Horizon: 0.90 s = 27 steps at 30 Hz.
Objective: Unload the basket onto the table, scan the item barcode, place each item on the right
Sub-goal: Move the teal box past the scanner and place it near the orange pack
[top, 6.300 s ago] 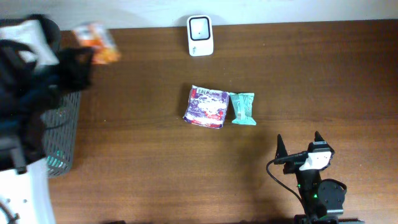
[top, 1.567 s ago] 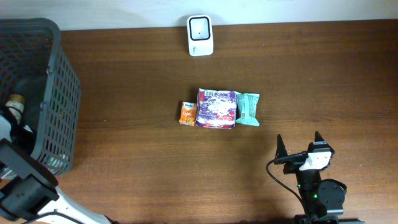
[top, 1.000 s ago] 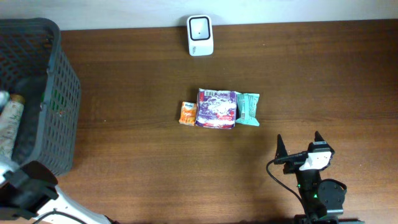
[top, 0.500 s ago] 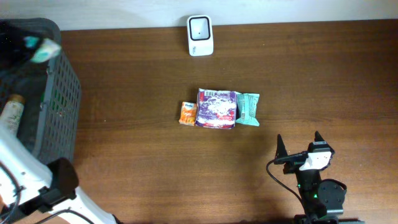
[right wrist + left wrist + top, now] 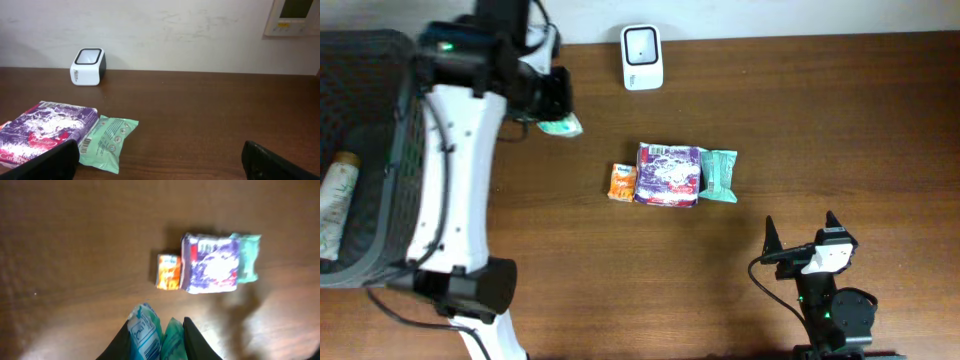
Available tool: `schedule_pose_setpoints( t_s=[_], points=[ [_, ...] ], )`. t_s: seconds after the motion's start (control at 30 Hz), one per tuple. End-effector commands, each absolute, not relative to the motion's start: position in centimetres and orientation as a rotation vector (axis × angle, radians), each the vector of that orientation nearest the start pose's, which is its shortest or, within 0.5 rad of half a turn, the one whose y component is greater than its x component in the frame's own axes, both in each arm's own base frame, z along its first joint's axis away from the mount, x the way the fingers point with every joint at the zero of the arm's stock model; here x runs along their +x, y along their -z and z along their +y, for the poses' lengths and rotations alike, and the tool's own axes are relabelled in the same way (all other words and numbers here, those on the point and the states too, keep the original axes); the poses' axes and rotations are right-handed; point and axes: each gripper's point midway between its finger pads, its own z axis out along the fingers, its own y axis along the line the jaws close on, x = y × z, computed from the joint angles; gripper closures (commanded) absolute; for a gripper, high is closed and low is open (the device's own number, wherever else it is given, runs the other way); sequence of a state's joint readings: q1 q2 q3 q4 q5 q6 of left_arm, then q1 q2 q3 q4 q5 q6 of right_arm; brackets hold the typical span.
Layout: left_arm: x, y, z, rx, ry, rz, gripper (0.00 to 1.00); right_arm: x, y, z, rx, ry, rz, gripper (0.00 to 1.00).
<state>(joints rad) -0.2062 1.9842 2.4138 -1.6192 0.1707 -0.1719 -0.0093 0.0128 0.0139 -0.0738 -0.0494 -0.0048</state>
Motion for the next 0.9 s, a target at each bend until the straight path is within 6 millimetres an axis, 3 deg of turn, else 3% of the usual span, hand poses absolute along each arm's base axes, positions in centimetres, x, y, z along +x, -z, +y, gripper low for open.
schedule_pose_setpoints(
  t_s=[0.0, 0.1, 0.2, 0.3, 0.33, 0.37, 0.4, 0.43, 0.57, 0.73, 0.8, 0.83, 0.87],
  points=[
    [39.6, -23.9, -13.0, 0.167, 0.263, 2.864, 0.83, 24.6, -15.6, 1.0, -0.051, -0.038, 1.647, 0.01],
    [39.9, -19.0, -14.8, 0.220, 0.261, 2.905, 0.72, 24.6, -15.6, 1.0, -0.051, -0.038, 1.647, 0.01],
    [40.2, -15.0, -15.4, 0.237, 0.260, 2.915, 0.70, 24.6, -15.6, 1.0, -0.051, -0.038, 1.647, 0.01],
    [40.2, -12.7, -15.4, 0.237, 0.257, 2.924, 0.66, 24.6, -15.6, 1.0, -0.051, -0.038, 1.647, 0.01],
    [40.1, -12.1, -15.4, 0.238, 0.255, 2.930, 0.46, 24.6, -15.6, 1.0, -0.051, -0.038, 1.647, 0.01],
    [39.9, -11.6, -15.3, 0.238, 0.254, 2.935, 0.36, 24.6, -15.6, 1.0, -0.051, -0.038, 1.647, 0.01],
    [39.8, -11.3, -15.3, 0.238, 0.252, 2.940, 0.12, 24.6, -15.6, 1.0, -0.051, -0.038, 1.647, 0.01],
    [39.8, -11.3, -15.3, 0.238, 0.252, 2.941, 0.01, 24.6, -15.6, 1.0, -0.051, -0.038, 1.647, 0.01],
    [40.3, -12.2, -15.1, 0.227, 0.257, 2.922, 0.01, 24.6, -15.6, 1.0, -0.051, -0.038, 1.647, 0.01],
    [41.3, -18.0, -13.4, 0.163, 0.264, 2.860, 0.01, 24.6, -15.6, 1.0, -0.051, -0.038, 1.647, 0.01],
    [41.1, -19.2, -11.6, 0.129, 0.172, 2.856, 0.01, 24.6, -15.6, 1.0, -0.051, -0.038, 1.647, 0.01],
    [40.8, -19.1, -10.2, 0.105, 0.090, 2.876, 0.00, 24.6, -15.6, 1.0, -0.051, -0.038, 1.647, 0.01],
    [39.8, -18.7, -8.7, 0.083, 0.005, 2.921, 0.05, 24.6, -15.6, 1.0, -0.051, -0.038, 1.647, 0.01]
  ],
)
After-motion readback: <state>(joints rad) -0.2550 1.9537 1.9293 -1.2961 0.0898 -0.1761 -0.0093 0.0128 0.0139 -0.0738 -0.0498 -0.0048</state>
